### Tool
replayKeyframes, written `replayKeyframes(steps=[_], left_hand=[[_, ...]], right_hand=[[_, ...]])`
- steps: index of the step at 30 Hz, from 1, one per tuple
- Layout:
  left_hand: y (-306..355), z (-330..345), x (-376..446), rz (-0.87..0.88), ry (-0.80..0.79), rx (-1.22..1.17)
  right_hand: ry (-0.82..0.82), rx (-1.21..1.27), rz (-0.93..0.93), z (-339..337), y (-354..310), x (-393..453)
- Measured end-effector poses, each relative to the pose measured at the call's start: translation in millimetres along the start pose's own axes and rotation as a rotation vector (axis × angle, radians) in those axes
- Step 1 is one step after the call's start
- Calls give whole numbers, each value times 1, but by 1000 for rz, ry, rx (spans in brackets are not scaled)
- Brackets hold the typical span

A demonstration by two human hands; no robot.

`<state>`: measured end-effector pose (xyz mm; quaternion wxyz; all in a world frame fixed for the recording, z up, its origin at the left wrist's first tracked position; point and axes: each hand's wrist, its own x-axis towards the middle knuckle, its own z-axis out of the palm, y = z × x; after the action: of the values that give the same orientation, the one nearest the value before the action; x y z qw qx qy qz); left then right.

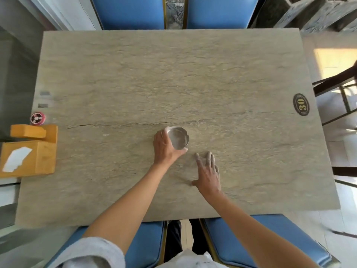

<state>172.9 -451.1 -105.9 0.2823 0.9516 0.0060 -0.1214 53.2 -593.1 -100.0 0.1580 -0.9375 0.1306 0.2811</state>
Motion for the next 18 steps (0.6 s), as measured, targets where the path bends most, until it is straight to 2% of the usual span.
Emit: replayKeyframes(steps=[9,13,18], left_hand=[[-10,13,9,-1,22,41],[-18,15,-15,-49,138,-62],[-11,16,-18,-69,145,-139]], right_hand=[[4,41,11,-3,-3,-2],[15,53,19,-3,-5,-3],[13,71,21,-4,-6,-3]])
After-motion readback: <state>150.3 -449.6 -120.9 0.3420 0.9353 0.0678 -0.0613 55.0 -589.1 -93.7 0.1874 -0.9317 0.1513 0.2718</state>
